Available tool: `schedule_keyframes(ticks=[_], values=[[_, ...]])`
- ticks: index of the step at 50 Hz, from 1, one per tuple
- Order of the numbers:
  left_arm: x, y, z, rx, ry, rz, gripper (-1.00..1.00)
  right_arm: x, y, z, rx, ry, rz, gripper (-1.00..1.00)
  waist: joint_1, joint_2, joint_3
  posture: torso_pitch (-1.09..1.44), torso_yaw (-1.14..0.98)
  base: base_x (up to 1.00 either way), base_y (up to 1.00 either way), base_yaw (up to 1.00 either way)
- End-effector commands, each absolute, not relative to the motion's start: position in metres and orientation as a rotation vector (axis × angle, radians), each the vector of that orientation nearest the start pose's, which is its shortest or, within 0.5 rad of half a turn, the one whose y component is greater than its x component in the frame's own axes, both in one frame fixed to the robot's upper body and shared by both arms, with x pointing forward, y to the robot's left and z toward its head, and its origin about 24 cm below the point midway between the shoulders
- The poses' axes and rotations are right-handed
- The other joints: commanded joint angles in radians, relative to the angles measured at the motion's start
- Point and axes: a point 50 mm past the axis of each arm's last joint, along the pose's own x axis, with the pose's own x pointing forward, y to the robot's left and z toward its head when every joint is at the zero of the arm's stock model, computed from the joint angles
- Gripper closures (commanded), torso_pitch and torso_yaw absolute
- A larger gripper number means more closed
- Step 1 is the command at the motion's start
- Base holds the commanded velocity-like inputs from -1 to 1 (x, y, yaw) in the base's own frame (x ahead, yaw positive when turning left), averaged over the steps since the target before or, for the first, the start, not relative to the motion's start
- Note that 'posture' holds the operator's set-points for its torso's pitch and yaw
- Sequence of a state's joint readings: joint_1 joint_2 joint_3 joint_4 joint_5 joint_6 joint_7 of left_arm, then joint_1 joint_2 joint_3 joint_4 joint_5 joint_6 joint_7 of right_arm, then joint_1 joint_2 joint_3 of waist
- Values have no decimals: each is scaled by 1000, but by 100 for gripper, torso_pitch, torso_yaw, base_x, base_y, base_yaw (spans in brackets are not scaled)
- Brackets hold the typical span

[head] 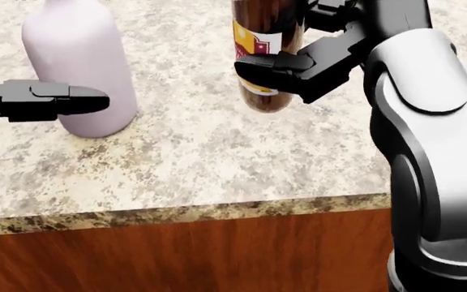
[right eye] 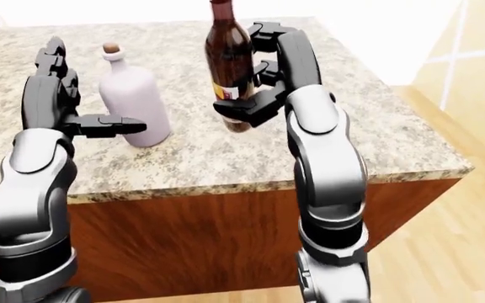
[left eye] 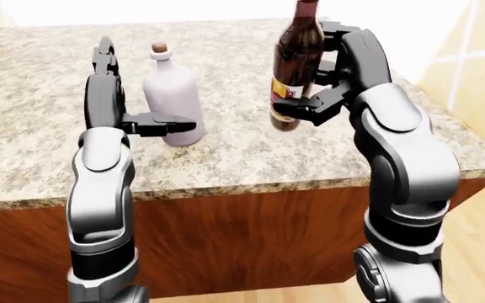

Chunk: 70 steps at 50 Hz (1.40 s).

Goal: Move the drinks to the dining counter.

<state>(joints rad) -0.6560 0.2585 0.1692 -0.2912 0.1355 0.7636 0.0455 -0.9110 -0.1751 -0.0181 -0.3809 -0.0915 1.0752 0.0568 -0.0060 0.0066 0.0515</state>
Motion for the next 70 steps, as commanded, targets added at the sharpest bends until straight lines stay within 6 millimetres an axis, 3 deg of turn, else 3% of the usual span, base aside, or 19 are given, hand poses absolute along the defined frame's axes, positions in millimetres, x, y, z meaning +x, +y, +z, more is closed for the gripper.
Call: schedule_keyframes(ticks=[1, 9, 26, 63, 65, 67, 68, 70], values=[[305, 194, 258, 253, -303, 249, -100, 304, -119, 314, -230, -379, 39, 100, 1, 3, -37, 0, 0, 0, 0, 0], [278, 193, 263, 230, -329, 217, -100, 331, -109, 303, -195, -357, 46, 100, 1, 8, -37, 0, 0, 0, 0, 0], [275, 188, 261, 232, -343, 201, -100, 367, -84, 265, -194, -253, 76, 100, 1, 9, -39, 0, 0, 0, 0, 0], [273, 188, 264, 238, -351, 204, -100, 382, -86, 238, -223, -142, 57, 100, 6, 7, -44, 0, 0, 0, 0, 0], [273, 188, 264, 239, -351, 204, -100, 382, -86, 238, -223, -141, 58, 85, 7, 7, -44, 0, 0, 0, 0, 0], [273, 188, 264, 239, -351, 204, -100, 382, -87, 237, -224, -140, 58, 83, 7, 7, -44, 0, 0, 0, 0, 0], [273, 188, 264, 240, -351, 203, -100, 383, -87, 237, -223, -139, 59, 67, 6, 7, -44, 0, 0, 0, 0, 0], [273, 188, 264, 239, -351, 204, -100, 382, -87, 236, -225, -139, 58, 62, 6, 7, -44, 0, 0, 0, 0, 0]])
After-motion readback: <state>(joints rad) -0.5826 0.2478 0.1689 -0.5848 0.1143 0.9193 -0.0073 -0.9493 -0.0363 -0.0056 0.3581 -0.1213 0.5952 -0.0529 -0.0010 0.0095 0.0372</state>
